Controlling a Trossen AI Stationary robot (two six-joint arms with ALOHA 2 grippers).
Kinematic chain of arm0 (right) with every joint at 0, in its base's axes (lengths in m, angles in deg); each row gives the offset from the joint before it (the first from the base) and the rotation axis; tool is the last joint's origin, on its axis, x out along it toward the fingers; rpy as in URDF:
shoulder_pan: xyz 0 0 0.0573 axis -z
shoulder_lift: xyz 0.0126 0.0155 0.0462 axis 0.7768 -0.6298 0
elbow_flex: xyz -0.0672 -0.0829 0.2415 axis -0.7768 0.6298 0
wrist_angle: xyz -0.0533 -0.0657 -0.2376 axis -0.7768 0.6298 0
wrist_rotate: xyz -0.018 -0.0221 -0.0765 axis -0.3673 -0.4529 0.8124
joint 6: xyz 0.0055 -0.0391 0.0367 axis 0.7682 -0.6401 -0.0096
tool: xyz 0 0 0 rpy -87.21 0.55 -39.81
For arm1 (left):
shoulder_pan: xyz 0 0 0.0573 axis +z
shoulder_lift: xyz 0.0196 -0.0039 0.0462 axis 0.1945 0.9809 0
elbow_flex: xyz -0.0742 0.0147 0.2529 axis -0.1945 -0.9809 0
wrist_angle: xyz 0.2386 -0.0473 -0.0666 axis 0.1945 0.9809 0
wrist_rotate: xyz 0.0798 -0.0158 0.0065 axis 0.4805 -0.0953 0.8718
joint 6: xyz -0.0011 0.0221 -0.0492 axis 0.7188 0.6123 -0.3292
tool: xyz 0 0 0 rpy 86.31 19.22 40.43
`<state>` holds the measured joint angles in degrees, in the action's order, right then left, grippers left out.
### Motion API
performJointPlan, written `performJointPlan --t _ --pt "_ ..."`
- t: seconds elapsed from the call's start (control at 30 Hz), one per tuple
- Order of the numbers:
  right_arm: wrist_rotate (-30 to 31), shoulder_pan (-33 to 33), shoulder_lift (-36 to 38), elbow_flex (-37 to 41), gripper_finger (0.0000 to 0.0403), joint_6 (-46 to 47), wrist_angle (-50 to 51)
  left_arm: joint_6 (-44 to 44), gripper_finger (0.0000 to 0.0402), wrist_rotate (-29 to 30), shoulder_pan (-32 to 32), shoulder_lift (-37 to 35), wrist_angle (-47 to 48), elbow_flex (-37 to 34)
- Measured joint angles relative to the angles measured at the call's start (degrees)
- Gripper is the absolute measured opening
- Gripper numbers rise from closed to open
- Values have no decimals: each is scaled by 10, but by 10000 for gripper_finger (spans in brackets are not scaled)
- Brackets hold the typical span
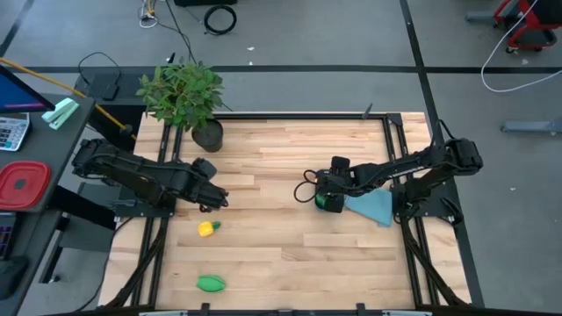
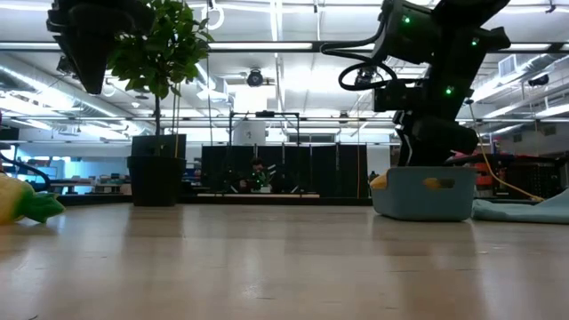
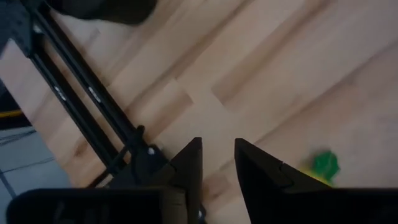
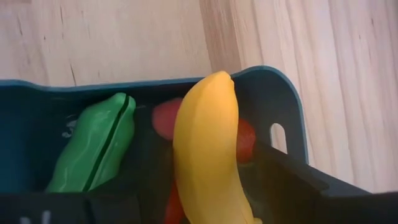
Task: Pick and placing Produce into tupperware
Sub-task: Put the yellow banana into the blue bin, then put the yellow pineapple into the blue bin
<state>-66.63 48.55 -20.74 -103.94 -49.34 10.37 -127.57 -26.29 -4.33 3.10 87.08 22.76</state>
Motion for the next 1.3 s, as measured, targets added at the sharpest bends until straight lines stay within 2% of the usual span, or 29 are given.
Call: performJointPlan --t 0.17,0.37,0.63,0.87,1.17,1.3 --pt "0 -5 0 -45 222 2 50 42 135 -51 -1 0 -12 0" --pt "0 -26 0 -124 221 32 89 60 184 -98 -1 0 -75 0" --pt "0 -55 1 -200 220 70 134 66 203 -102 -8 4 -110 0" --pt "0 -90 1 -200 220 152 138 65 202 -121 -13 29 -131 -1" --pt "-1 -138 1 -167 220 182 136 87 217 -200 -63 98 -138 -1" --pt "1 -150 1 -152 220 193 136 89 227 -259 -75 130 -144 -1"
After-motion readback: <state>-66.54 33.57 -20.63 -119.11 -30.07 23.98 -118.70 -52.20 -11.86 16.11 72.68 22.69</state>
